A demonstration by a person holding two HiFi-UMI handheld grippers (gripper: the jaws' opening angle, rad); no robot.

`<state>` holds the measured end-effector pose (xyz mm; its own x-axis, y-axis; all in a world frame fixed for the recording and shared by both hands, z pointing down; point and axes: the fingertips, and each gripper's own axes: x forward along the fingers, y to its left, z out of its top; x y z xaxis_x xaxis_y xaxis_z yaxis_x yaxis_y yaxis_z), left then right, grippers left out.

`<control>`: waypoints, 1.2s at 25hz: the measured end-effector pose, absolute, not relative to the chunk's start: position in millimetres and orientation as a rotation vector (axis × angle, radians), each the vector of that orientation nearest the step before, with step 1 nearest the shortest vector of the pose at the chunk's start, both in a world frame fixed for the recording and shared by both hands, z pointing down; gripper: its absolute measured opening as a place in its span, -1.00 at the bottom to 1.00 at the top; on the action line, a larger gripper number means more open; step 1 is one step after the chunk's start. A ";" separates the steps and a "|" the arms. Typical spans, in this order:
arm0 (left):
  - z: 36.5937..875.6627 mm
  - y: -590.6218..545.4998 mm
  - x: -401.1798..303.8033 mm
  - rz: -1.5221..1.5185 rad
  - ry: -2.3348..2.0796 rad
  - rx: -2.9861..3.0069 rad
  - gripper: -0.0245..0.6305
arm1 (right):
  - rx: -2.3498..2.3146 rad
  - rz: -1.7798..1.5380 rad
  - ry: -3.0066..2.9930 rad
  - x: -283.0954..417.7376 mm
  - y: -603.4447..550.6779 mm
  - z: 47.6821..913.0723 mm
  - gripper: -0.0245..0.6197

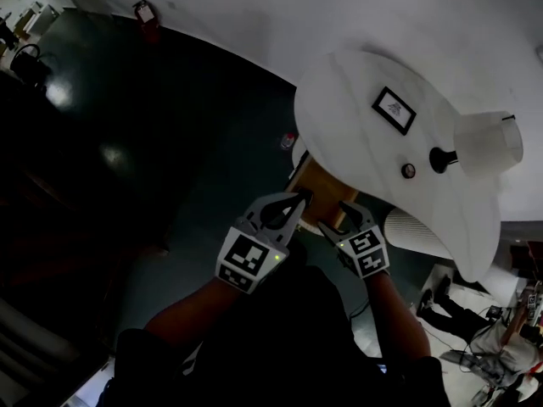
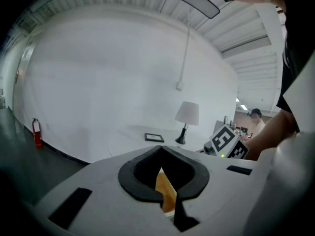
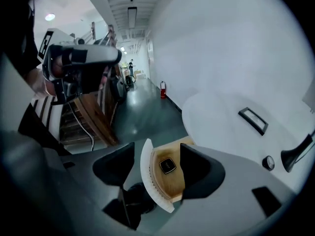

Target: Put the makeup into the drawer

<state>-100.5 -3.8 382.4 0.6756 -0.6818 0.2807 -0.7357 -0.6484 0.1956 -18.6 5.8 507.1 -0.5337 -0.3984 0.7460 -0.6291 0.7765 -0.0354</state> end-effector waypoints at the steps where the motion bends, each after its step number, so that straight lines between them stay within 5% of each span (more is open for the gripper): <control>1: 379.7 -1.5 -99.1 0.268 -1.120 2.607 -0.90 | 0.777 0.391 -2.217 -17.0 8.5 499.4 -0.01; 11: 324.8 9.5 -65.7 0.285 -1.099 2.727 -0.90 | 0.918 0.302 -2.378 14.2 23.7 404.7 -0.05; 15: 302.2 12.7 -48.8 0.286 -1.103 2.797 -0.89 | 1.044 0.254 -2.429 39.1 20.3 368.8 -0.44; 30: 270.8 16.9 -36.6 0.146 -1.104 2.823 -0.90 | 1.262 0.127 -2.522 84.9 22.4 293.6 -0.87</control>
